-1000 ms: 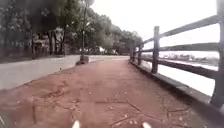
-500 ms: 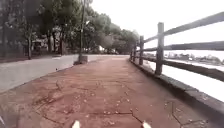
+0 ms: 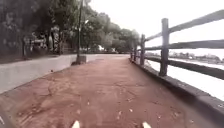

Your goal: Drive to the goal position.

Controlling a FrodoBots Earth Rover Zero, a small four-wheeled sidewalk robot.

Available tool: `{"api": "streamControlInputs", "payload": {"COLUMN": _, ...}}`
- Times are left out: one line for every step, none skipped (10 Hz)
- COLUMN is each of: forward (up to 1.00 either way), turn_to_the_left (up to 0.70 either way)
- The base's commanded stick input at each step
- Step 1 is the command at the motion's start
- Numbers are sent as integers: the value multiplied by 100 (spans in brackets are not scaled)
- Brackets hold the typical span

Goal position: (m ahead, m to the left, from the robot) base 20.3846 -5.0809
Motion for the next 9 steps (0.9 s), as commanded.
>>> {"api": "streamControlInputs", "payload": {"forward": 50, "turn_to_the_left": 0}}
{"api": "streamControlInputs", "payload": {"forward": 50, "turn_to_the_left": 0}}
{"api": "streamControlInputs", "payload": {"forward": 50, "turn_to_the_left": 0}}
{"api": "streamControlInputs", "payload": {"forward": 50, "turn_to_the_left": 0}}
{"api": "streamControlInputs", "payload": {"forward": 50, "turn_to_the_left": 0}}
{"api": "streamControlInputs", "payload": {"forward": 50, "turn_to_the_left": 0}}
{"api": "streamControlInputs", "payload": {"forward": 50, "turn_to_the_left": 0}}
{"api": "streamControlInputs", "payload": {"forward": 50, "turn_to_the_left": 0}}
{"api": "streamControlInputs", "payload": {"forward": 50, "turn_to_the_left": 0}}
